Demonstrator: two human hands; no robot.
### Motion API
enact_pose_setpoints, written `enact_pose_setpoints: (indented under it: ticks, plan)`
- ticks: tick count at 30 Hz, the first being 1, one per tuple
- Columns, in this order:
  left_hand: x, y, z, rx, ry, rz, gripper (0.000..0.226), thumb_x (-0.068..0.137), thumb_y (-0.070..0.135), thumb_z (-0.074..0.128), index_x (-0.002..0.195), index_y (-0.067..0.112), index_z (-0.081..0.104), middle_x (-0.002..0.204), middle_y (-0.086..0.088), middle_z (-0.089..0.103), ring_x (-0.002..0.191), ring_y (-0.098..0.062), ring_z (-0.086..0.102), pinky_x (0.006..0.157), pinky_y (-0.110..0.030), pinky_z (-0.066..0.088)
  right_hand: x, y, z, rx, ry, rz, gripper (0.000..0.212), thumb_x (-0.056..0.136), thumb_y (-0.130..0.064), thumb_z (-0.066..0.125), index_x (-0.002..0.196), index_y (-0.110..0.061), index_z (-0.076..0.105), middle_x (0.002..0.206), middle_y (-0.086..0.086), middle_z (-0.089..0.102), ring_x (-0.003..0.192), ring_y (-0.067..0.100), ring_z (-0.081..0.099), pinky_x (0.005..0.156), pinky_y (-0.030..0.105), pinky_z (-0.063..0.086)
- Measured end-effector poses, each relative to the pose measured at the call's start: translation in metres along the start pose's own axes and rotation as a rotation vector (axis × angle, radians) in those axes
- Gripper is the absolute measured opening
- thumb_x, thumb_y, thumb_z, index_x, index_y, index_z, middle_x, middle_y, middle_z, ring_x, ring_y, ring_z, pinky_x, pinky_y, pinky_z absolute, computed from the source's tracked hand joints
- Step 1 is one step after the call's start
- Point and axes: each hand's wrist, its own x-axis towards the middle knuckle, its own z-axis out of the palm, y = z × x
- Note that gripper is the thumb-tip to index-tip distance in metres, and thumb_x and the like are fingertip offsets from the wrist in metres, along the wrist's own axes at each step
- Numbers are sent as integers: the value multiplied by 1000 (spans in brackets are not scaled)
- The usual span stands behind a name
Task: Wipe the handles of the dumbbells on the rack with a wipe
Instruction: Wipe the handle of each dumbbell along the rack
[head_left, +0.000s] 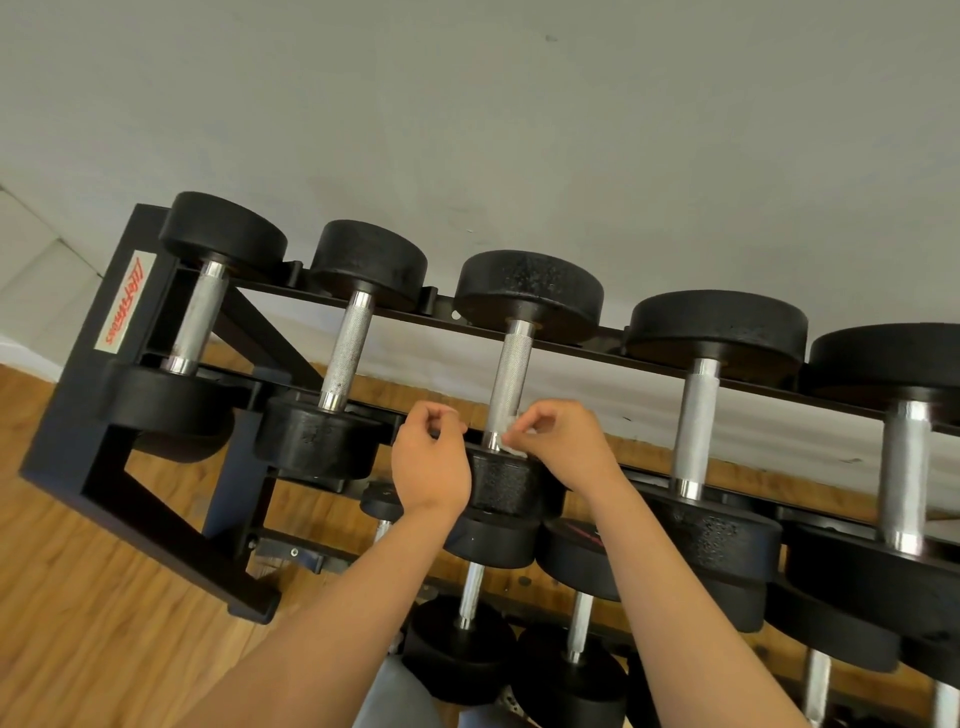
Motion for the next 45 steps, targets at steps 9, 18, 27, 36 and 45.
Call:
enact_pose_setpoints:
  ticks: [9, 18, 27, 36, 45]
  plan:
    - [0, 0, 0, 6, -5, 6, 14, 95, 14, 51, 85, 15, 60, 81, 3, 66, 79, -10, 60, 70, -24, 43, 3, 5, -4, -20, -20, 36, 11, 78, -15, 79, 81, -17, 68, 88, 0, 69, 84, 11, 63, 70, 16, 46]
    - [0, 0, 0, 8, -8, 9, 16, 95, 12, 49, 85, 12, 62, 80, 6, 65, 78, -10, 59, 67, -22, 42, 6, 8, -7, -10, -73, 52, 9, 79, -14, 77, 82, -12, 68, 89, 2, 70, 87, 15, 66, 80, 28, 54]
    - [-1, 1, 0, 8, -8, 8, 17, 95, 12, 48, 85, 14, 61, 81, 5, 65, 76, -7, 58, 66, -20, 40, 6, 7, 0, 27, -9, 80, 15, 77, -18, 79, 79, -11, 66, 86, 3, 69, 84, 16, 64, 72, 23, 51]
    - [-1, 3, 0, 3, -12, 6, 18, 95, 11, 48, 83, 15, 61, 81, 3, 66, 76, -8, 58, 67, -20, 41, 10, -2, -1, 74, 41, 86, 13, 77, -14, 79, 76, -10, 66, 85, 5, 68, 82, 15, 63, 71, 22, 50]
    - [-2, 2, -1, 5, -17, 2, 17, 96, 12, 48, 86, 13, 62, 83, 3, 67, 79, -8, 59, 70, -20, 41, 23, -8, -4, 201, 163, 99, 11, 78, -11, 78, 81, -5, 70, 85, 5, 69, 84, 15, 65, 74, 24, 50]
